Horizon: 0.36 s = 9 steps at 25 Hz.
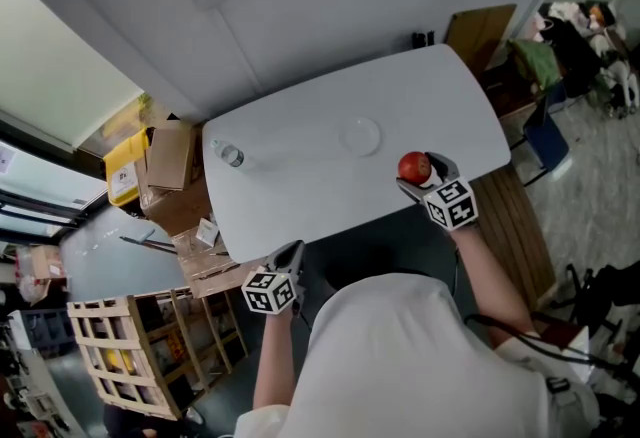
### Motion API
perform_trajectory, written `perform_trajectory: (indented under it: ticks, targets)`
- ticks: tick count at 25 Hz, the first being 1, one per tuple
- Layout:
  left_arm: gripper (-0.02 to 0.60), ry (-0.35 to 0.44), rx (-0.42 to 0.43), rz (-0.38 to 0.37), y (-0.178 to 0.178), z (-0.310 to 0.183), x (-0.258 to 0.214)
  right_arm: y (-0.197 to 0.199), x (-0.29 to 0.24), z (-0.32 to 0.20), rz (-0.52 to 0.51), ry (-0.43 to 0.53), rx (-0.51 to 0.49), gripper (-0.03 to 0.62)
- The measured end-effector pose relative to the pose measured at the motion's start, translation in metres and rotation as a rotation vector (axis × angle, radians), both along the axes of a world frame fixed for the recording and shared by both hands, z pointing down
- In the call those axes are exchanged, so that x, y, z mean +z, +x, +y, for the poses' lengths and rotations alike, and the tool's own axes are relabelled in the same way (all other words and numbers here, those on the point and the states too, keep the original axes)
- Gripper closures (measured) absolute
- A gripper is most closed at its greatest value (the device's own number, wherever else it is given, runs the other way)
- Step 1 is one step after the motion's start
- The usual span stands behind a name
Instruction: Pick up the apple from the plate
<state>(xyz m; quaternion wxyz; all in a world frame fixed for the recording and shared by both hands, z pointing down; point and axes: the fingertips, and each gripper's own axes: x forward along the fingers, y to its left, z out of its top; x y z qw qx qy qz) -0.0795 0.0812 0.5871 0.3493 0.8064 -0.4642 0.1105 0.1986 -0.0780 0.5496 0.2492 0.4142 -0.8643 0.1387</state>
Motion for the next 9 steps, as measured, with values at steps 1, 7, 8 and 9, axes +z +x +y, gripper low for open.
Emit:
perform_trajectory:
  ticks: [1, 7, 8, 9]
  targets:
    - [0.580, -0.001, -0.002, 0.001, -0.0017, 0.0015, 0.0007, -0.0017, -0.0005, 0.0006, 0.002, 0.002, -0.002, 0.209]
    - [0.580, -0.003, -0.010, 0.007, -0.0055, 0.0028, 0.0033, -0.0094, -0.0041, -0.0019, -0.001, 0.012, -0.017, 0.209]
    - [0.580, -0.003, -0.011, 0.008, -0.0054, 0.0026, 0.0035, -0.0097, -0.0041, -0.0022, -0.001, 0.011, -0.017, 0.209]
    - [0.580, -0.004, -0.011, 0.009, -0.0053, 0.0024, 0.0036, -0.0097, -0.0040, -0.0023, -0.001, 0.010, -0.017, 0.209]
